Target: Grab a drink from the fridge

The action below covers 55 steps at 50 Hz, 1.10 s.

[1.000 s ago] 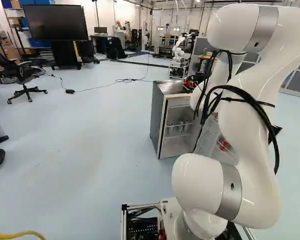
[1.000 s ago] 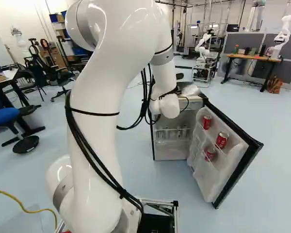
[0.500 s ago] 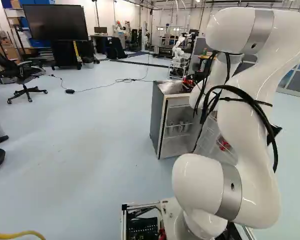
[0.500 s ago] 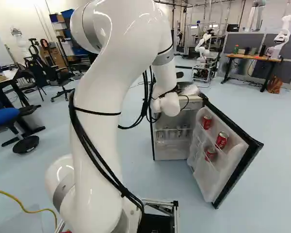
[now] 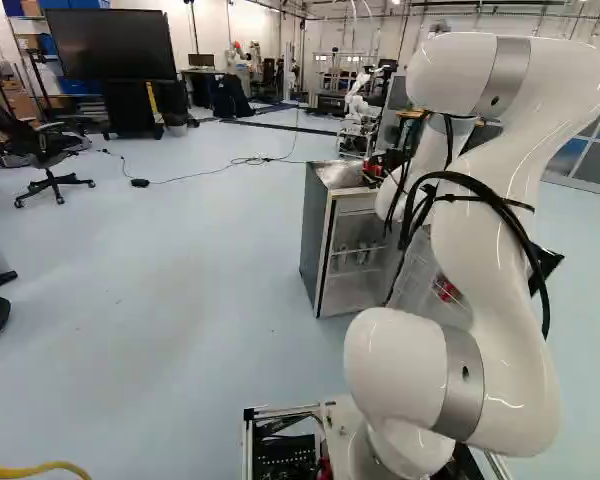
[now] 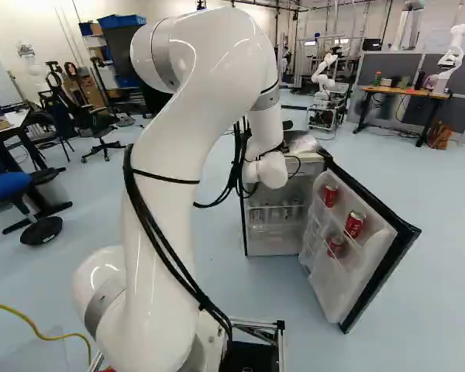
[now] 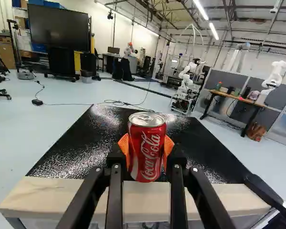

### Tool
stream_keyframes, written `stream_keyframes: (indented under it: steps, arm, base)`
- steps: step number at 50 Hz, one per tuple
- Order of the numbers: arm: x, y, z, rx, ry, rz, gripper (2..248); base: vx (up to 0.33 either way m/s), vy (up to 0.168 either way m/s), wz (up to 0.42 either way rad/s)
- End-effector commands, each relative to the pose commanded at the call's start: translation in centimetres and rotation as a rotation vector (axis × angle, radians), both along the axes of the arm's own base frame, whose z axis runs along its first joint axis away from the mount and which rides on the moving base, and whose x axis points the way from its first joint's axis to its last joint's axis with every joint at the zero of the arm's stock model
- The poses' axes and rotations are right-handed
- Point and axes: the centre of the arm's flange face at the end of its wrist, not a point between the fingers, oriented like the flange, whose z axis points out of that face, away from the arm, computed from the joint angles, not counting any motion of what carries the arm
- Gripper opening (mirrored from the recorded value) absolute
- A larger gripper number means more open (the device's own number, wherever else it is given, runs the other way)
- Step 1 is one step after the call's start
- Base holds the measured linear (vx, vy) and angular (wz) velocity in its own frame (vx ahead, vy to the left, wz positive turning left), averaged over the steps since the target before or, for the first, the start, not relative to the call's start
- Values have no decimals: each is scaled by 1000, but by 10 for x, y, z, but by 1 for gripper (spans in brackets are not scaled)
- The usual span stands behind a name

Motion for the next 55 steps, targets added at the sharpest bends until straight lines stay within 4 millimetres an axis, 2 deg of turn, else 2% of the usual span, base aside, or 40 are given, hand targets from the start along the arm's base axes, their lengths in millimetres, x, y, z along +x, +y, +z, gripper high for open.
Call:
stream_keyframes:
  steps: [5, 6, 10, 11, 16, 17, 21, 22, 26, 27, 36, 55]
  arm:
    - [0, 0, 0, 0, 0, 0, 91]
    - [0, 0, 0, 0, 0, 0, 101]
    - [0, 0, 0, 0, 0, 0, 101]
    - [0, 0, 0, 0, 0, 0, 133]
    - [0, 0, 0, 0, 0, 0, 133]
    - [0, 0, 0, 0, 0, 0, 168]
    - [0, 0, 0, 0, 0, 0, 168]
    - [0, 0, 0, 0, 0, 0, 204]
    - [0, 0, 0, 0, 0, 0, 204]
    - [0, 0, 0, 0, 0, 0, 240]
    - [-7, -1, 3, 0, 1, -6, 247]
    - [-44, -7, 28, -5, -10, -48, 247]
  base:
    - [0, 0, 0]
    - [0, 0, 0]
    - [0, 0, 0]
    - [0, 0, 0]
    - [0, 0, 0]
    - [0, 0, 0]
    - [0, 0, 0]
    - [0, 0, 0]
    - [0, 0, 0]
    - [0, 0, 0]
    - [0, 0, 0]
    - [0, 0, 0]
